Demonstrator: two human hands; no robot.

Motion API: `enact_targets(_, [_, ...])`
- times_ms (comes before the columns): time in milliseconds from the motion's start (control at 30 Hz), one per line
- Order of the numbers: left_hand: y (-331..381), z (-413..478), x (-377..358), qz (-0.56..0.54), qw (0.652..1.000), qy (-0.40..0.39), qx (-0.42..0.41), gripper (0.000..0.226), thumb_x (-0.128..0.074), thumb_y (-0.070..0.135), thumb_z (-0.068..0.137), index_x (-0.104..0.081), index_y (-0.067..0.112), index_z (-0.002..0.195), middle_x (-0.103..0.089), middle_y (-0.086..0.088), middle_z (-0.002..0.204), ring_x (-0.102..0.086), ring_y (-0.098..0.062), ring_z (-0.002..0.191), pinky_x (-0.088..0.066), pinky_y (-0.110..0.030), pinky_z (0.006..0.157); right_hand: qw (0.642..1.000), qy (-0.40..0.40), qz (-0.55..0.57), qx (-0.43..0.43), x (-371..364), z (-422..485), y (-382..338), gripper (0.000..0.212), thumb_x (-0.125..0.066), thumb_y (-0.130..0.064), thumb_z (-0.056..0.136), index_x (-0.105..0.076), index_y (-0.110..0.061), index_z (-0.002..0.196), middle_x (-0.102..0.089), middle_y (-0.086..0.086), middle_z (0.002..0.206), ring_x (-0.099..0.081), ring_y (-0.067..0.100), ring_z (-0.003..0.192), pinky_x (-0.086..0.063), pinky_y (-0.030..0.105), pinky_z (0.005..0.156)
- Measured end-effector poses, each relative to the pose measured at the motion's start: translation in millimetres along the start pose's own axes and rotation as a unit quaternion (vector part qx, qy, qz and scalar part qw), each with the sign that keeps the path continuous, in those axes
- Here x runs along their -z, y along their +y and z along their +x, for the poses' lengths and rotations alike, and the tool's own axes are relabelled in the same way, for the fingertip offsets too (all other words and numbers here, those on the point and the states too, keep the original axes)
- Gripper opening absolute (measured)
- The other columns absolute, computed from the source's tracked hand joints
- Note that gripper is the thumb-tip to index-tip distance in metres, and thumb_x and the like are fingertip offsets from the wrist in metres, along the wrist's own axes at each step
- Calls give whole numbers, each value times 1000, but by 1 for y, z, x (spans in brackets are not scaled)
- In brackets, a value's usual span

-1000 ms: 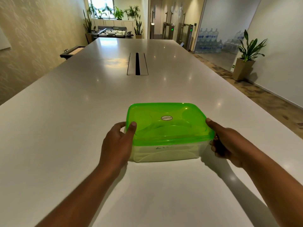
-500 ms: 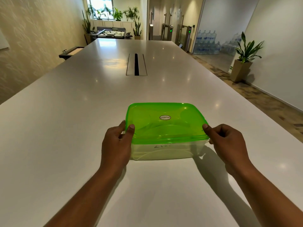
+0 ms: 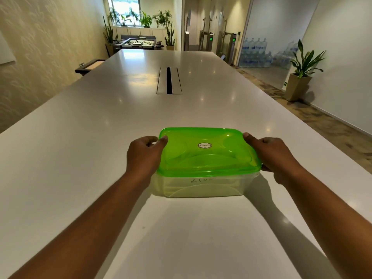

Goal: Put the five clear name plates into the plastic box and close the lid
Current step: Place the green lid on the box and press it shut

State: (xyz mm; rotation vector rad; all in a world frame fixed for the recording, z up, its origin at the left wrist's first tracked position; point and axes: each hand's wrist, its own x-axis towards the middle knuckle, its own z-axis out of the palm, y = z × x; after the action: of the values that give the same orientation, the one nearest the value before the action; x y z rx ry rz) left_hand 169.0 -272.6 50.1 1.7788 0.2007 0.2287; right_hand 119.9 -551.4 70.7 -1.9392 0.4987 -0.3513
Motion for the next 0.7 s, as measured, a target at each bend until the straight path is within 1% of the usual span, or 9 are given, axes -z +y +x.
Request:
enact_targets(67, [4, 3, -7, 6, 1000, 1, 9, 47, -76, 38, 82, -71, 8, 117, -70, -10, 104, -67, -29, 99, -53, -43, 93, 1000, -6, 21, -13, -7, 8, -4, 69, -76, -53, 72, -62, 13, 87, -56, 16, 73, -56, 27, 68, -45, 37, 63])
enact_targets(100, [5, 2, -10, 4, 1000, 7, 12, 48, -76, 37, 82, -70, 7, 118, -69, -9, 101, -66, -29, 99, -53, -43, 92, 1000, 3, 20, -12, -11, 11, -3, 61, -79, -49, 70, -63, 10, 79, -57, 15, 71, -56, 27, 70, -44, 37, 64])
enact_targets(167, [3, 0, -15, -5, 1000, 21, 19, 48, -76, 34, 83, -68, 8, 122, -67, -7, 99, -66, -29, 97, -53, -40, 90, 999, 36, 17, -12, -18, 12, -1, 45, -84, -42, 66, -58, -6, 58, -57, 9, 62, -57, 27, 68, -44, 38, 65])
enact_targets(233, [2, -1, -17, -31, 999, 24, 33, 48, -75, 30, 84, -66, 7, 125, -68, -8, 103, -66, -27, 96, -53, -36, 87, 998, 51, 23, -13, -21, 12, 2, 43, -86, -39, 64, -55, -12, 53, -56, 7, 59, -57, 27, 66, -46, 40, 67])
enact_targets(333, [3, -1, -19, -72, 996, 12, 54, 45, -73, 23, 87, -64, 5, 127, -70, -12, 114, -66, -25, 96, -53, -33, 84, 998, 55, 36, -11, -19, 15, 1, 37, -86, -36, 64, -64, -6, 65, -65, 13, 69, -63, 32, 71, -53, 46, 75])
enact_targets(433, [3, -2, -20, -95, 993, 6, 76, 44, -73, 21, 87, -63, 5, 128, -69, -13, 118, -67, -29, 103, -54, -43, 94, 997, 57, 49, -14, -18, 16, 0, 39, -87, -32, 65, -69, -1, 79, -70, 21, 83, -66, 34, 77, -54, 50, 77])
enact_targets(567, [2, 0, -18, -90, 993, 0, 74, 44, -73, 22, 87, -64, 5, 127, -69, -14, 119, -67, -30, 105, -53, -47, 96, 997, 47, 50, -23, -18, 16, 0, 37, -86, -32, 66, -68, -3, 80, -64, 10, 70, -59, 25, 66, -50, 38, 65])
enact_targets(633, [2, 1, -18, -85, 994, -1, 67, 43, -73, 22, 87, -65, 5, 126, -70, -14, 118, -67, -29, 104, -53, -46, 96, 997, 36, 61, -28, -18, 15, 1, 37, -85, -32, 67, -69, -3, 83, -63, 8, 70, -58, 23, 66, -46, 32, 62])
enact_targets(700, [1, 2, -17, -81, 995, -2, 64, 42, -73, 23, 87, -66, 5, 125, -70, -13, 118, -67, -28, 103, -54, -45, 95, 995, 24, 82, -42, -18, 14, 4, 36, -83, -32, 70, -68, -3, 86, -64, 10, 76, -59, 24, 69, -45, 32, 63])
